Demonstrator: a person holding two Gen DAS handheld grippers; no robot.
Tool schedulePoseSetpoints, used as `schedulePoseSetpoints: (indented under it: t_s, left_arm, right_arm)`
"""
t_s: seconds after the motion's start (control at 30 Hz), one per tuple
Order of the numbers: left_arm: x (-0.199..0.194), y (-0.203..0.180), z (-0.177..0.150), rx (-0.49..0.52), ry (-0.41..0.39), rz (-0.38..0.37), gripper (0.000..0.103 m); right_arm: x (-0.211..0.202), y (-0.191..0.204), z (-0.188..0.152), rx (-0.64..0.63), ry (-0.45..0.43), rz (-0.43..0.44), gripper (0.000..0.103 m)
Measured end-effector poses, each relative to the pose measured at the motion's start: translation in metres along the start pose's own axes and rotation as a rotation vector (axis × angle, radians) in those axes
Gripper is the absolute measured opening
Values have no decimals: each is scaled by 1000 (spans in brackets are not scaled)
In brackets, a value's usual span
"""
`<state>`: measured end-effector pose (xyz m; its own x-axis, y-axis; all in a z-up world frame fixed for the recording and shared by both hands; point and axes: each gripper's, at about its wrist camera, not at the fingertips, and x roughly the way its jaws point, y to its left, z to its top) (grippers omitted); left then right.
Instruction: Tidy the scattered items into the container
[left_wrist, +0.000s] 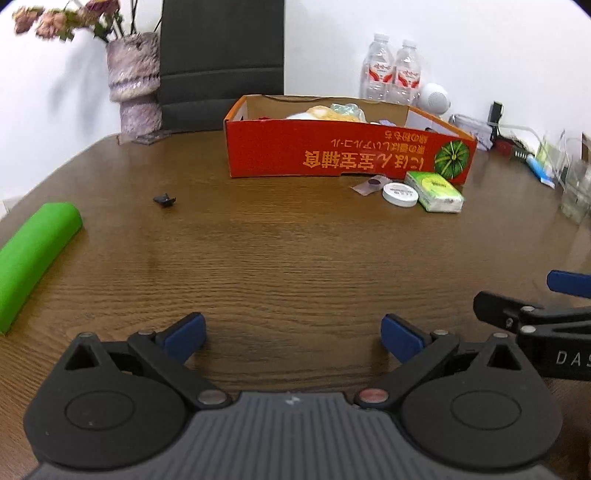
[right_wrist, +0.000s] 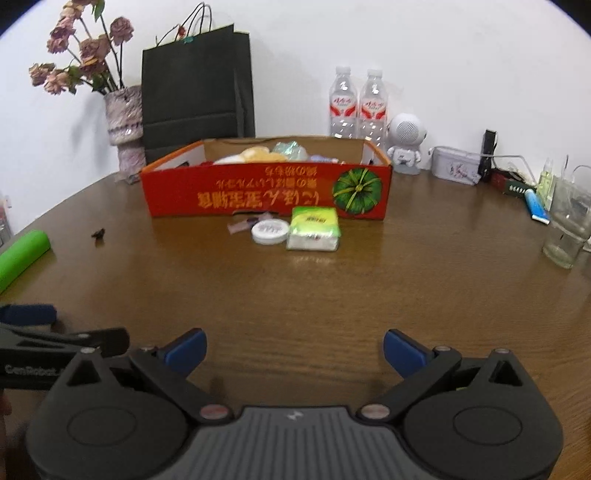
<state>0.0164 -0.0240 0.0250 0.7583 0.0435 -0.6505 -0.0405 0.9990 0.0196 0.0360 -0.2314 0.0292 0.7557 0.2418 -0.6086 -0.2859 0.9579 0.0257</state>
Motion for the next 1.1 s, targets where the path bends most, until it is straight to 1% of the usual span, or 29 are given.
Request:
schedulePoseSetpoints:
  t_s: [0.2,1.1]
  left_arm:
    - [0,3,-1,-11,-2,-2,103]
    - [1,2,-1,-15,-2,3,103]
  right_arm:
    - [8,-1,-1,12,47,-12,103]
    - [9,-1,-1,7,51,-9,103]
